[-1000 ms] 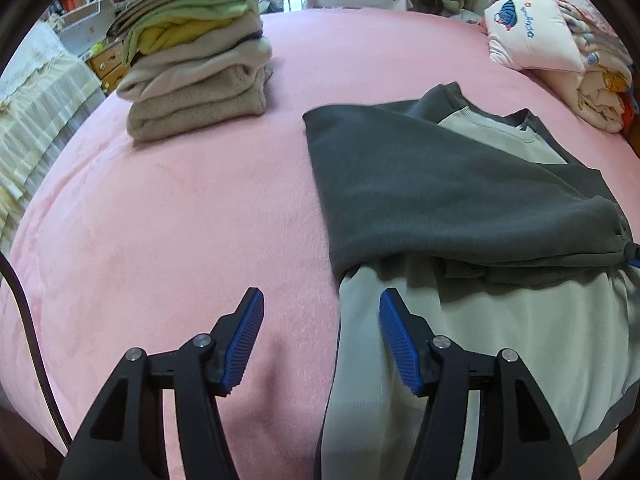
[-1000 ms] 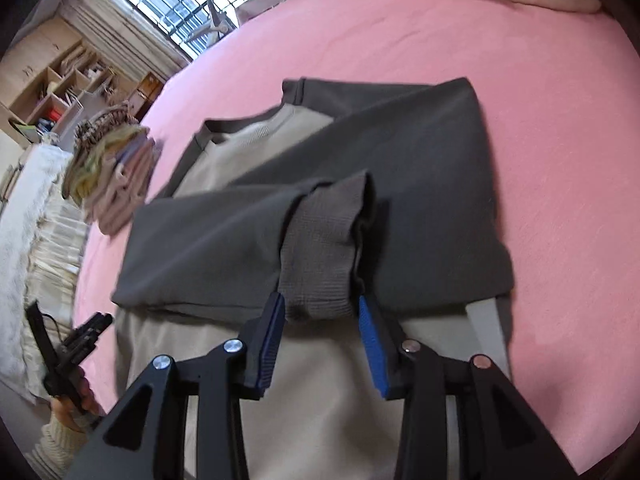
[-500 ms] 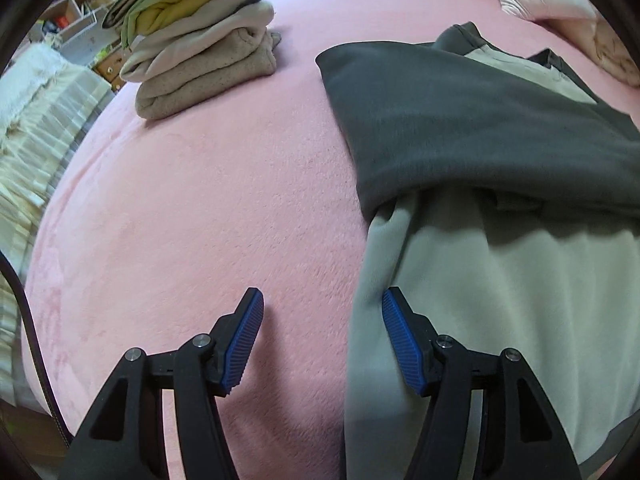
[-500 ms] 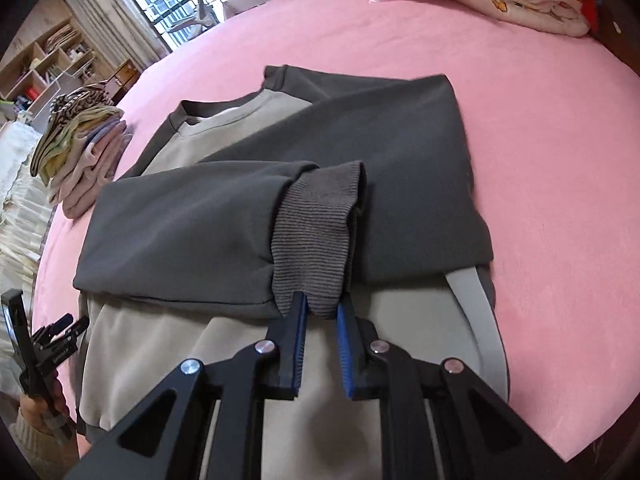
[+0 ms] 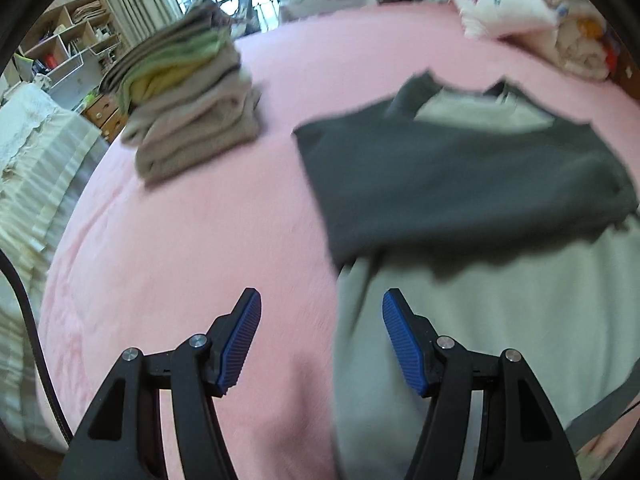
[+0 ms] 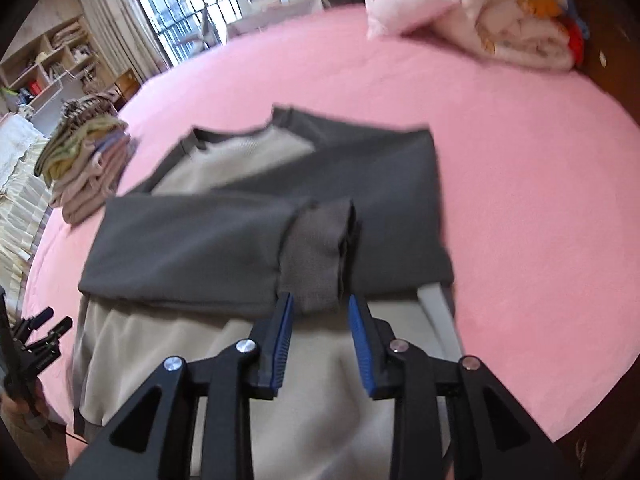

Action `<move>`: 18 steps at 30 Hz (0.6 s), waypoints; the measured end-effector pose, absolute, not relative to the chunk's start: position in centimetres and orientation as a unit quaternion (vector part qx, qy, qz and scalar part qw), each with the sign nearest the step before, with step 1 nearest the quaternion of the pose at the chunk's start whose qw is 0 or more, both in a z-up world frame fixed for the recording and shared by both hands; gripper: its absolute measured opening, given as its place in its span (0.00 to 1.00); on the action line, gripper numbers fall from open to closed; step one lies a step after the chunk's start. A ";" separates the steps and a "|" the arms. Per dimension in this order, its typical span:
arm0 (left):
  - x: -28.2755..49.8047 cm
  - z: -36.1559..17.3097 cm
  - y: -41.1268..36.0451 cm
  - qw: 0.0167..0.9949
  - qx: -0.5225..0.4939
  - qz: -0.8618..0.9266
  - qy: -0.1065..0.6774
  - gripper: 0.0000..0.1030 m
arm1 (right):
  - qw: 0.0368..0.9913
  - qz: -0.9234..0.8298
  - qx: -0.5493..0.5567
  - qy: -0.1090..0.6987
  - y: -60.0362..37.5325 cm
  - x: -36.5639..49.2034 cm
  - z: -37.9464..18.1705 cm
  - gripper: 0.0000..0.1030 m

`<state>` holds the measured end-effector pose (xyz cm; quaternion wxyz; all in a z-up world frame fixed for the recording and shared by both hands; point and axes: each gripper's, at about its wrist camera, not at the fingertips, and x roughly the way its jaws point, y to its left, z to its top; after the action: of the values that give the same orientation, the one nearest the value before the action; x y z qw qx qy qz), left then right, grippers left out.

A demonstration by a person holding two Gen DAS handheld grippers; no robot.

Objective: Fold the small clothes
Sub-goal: 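Open the right tool and release the cuff on the folded sleeves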

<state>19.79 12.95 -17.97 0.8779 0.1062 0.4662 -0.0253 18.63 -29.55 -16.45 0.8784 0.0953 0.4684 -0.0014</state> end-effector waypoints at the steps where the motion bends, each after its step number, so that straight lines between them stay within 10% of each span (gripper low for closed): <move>1: 20.3 -17.5 12.6 0.881 0.097 -0.035 0.462 0.60 | 0.882 0.003 0.092 0.462 -29.0 19.0 -16.1 0.28; 13: 31.3 -21.5 7.5 0.866 -0.002 -0.084 0.492 0.60 | 0.869 0.118 0.079 0.473 -16.0 28.3 -19.9 0.28; 18: 31.5 -24.1 9.0 0.863 0.009 -0.069 0.501 0.61 | 0.851 0.042 0.041 0.521 -18.5 28.9 -24.2 0.09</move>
<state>31.49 8.99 -24.11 0.8627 0.0091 0.5010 -0.0691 28.91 -18.46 -24.15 0.8515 0.0411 0.5210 0.0424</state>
